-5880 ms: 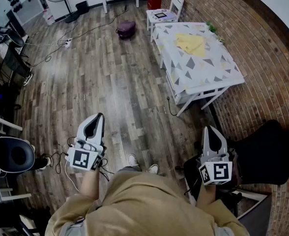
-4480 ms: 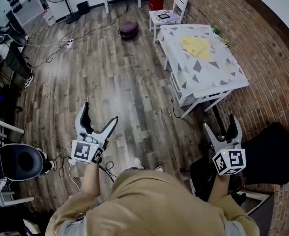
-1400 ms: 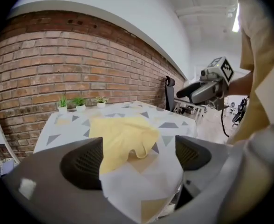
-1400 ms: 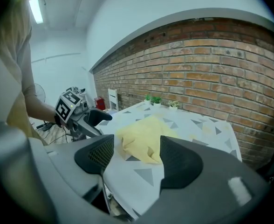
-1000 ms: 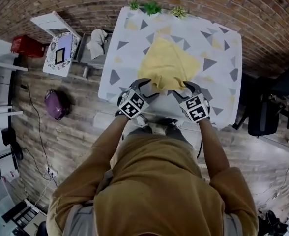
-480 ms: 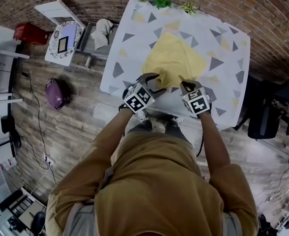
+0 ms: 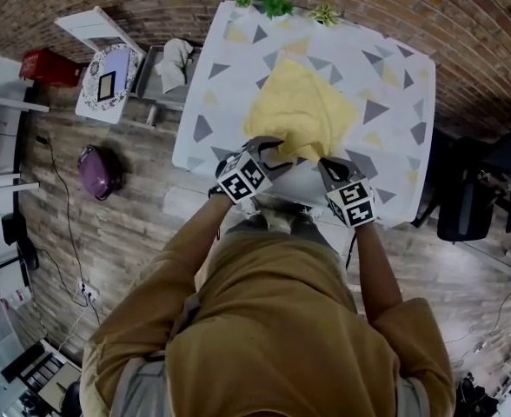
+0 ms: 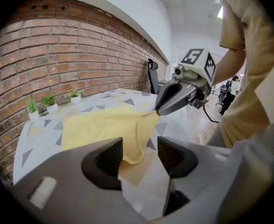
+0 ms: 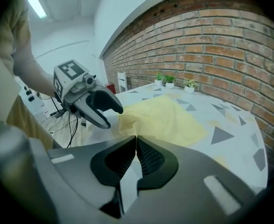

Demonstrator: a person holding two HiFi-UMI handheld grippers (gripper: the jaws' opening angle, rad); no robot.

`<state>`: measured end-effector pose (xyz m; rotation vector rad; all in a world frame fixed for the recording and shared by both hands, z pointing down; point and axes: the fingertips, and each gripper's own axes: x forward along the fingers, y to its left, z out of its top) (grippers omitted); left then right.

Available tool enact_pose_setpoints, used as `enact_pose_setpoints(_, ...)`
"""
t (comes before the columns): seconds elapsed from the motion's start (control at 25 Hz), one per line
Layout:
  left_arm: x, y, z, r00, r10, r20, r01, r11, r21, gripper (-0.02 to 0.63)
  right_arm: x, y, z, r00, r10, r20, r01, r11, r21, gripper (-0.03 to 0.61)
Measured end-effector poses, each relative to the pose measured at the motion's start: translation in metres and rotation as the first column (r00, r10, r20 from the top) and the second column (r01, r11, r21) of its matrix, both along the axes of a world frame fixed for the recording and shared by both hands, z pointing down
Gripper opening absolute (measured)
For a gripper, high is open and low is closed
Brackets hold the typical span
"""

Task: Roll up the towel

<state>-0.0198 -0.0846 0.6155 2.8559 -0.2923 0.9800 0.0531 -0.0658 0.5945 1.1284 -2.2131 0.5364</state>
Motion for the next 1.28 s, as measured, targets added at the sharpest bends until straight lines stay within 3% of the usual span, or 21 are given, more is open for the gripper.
enact_pose_setpoints(0.36, 0.036, 0.019, 0.014, 0.989, 0.142, 0.042, -0.14, 0.988, -0.06, 0.25, -0.008, 0.017, -0.01, 0.99, -0.141, -0.027, 0.143, 0.986, 0.081, 0.014)
enact_pose_setpoints(0.52, 0.033, 0.017, 0.025, 0.994, 0.084, 0.063, -0.076, 0.99, -0.118, 0.168, -0.007, 0.017, -0.014, 0.991, -0.136, -0.011, 0.137, 0.986, 0.091, 0.014)
enact_pose_setpoints(0.68, 0.03, 0.022, 0.022, 0.999, 0.035, 0.034, -0.029, 0.988, -0.149, 0.112, -0.005, 0.021, -0.011, 0.993, -0.121, 0.006, 0.12, 0.99, 0.08, 0.014)
enact_pose_setpoints(1.08, 0.019, 0.012, 0.013, 0.999, 0.028, 0.032, -0.021, 0.979, -0.201, 0.063, 0.012, 0.014, -0.006, 0.998, -0.056, 0.021, 0.056, 0.998, -0.004, 0.014)
enact_pose_setpoints(1.2, 0.023, 0.007, 0.016, 0.999, 0.044, 0.029, -0.038, 0.981, -0.19, 0.063, 0.01, 0.008, -0.015, 0.997, -0.067, 0.024, 0.067, 0.998, 0.005, 0.014)
enact_pose_setpoints(1.28, 0.025, 0.004, 0.011, 1.0, 0.019, -0.013, -0.021, 0.978, -0.209, 0.064, 0.008, 0.006, -0.024, 0.997, -0.069, 0.035, 0.068, 0.997, 0.035, 0.014)
